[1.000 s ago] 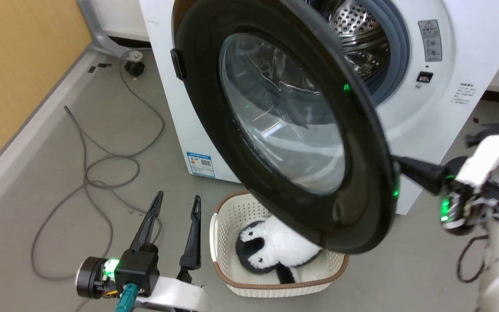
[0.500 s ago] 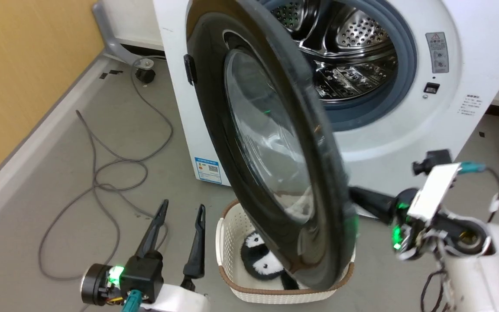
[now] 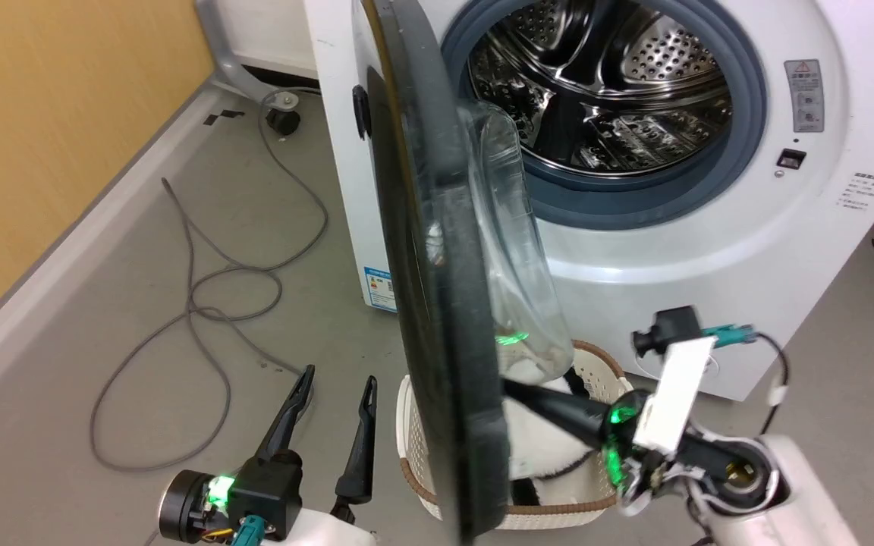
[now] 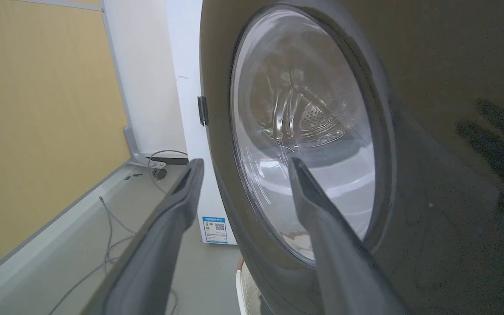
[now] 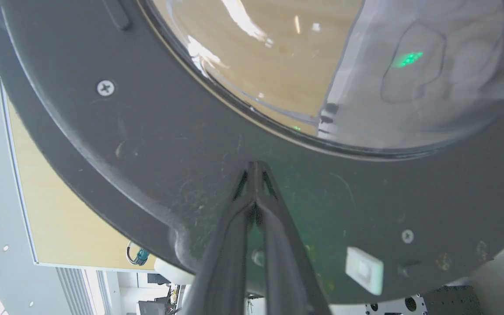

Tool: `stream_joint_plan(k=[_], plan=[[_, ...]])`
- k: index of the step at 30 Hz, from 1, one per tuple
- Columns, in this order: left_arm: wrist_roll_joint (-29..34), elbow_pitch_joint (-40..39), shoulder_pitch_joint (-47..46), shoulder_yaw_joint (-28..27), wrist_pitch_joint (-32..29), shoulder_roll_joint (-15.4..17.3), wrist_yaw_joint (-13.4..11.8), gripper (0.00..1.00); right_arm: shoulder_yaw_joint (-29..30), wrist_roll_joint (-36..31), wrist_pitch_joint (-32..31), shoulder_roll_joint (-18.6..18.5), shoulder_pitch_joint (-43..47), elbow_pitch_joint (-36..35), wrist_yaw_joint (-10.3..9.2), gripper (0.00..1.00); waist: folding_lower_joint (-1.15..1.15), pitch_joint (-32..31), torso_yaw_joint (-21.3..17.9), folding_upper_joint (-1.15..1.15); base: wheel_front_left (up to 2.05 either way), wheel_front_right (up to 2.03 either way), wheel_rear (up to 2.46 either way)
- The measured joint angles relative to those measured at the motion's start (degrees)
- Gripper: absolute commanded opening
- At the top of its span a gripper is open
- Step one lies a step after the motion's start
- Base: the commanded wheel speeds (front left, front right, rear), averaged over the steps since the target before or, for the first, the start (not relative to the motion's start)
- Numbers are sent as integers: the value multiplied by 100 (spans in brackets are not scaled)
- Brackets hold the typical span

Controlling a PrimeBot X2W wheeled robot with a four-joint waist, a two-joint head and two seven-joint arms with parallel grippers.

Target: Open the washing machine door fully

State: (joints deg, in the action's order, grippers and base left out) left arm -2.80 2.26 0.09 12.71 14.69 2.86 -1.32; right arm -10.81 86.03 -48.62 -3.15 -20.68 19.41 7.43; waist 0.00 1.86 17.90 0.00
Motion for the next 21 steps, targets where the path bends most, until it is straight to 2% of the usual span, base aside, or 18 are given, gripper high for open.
stream_joint_plan(k=[4, 11, 19, 21], plan=[[-13, 49, 1, 4, 0, -1, 15, 100, -271, 20, 218, 16, 59, -131, 0, 0, 0, -2, 35, 0, 0, 0, 0], [-35, 69, 43, -142, 0, 0, 14, 100, -53, -371, 720, -102, 88, -499, 0, 0, 0, -105, -117, 0, 0, 0, 0], [-102, 60, 104, -356, 0, 11, 109, 100, 75, -1700, 2049, -889, 340, -1596, 0, 0, 0, -195, -424, 0, 0, 0, 0], [-119, 58, 104, -463, 0, 27, 136, 100, -48, -2212, 2469, -1233, 399, -1851, 0, 0, 0, -204, -509, 0, 0, 0, 0]])
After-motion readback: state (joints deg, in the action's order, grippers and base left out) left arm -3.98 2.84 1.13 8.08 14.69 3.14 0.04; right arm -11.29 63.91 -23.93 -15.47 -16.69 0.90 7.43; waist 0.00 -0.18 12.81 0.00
